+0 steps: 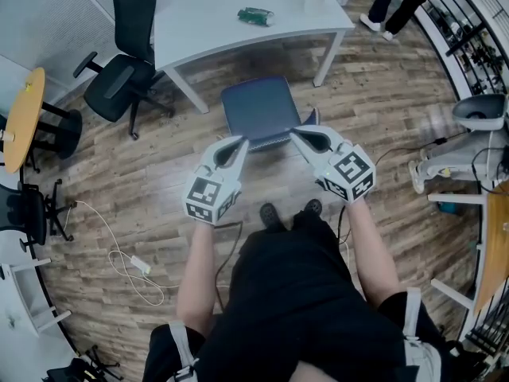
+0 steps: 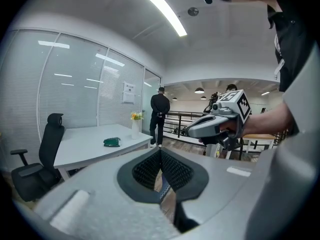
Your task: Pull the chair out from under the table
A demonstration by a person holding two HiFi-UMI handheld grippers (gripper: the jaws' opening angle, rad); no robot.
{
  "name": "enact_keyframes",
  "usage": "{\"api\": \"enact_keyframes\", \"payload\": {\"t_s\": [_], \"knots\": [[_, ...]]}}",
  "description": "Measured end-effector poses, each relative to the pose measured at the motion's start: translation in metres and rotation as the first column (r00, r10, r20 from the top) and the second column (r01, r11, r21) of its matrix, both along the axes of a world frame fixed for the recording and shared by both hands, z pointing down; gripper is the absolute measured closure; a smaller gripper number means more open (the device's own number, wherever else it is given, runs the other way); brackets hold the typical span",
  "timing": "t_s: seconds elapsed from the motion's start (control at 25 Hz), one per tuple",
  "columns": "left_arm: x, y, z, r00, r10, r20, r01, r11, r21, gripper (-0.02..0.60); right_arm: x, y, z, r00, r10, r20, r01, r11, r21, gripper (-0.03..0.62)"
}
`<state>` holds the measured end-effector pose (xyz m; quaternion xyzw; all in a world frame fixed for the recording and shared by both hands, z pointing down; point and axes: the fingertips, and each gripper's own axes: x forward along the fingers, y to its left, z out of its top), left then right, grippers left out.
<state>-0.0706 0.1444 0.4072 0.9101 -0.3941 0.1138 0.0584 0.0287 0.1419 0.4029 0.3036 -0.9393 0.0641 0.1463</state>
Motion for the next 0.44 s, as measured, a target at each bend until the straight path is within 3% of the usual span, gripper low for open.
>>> {"api": "enact_keyframes", "payload": {"t_s": [0.44], "knots": [[0.020, 0.004, 0.014, 1.000, 0.005, -0.011, -0.006, 1.000, -0.025, 0.572, 0.022, 0.005, 0.003, 0.999, -0.012, -0.051, 0.012, 1.000, -0.004, 0.594]]}}
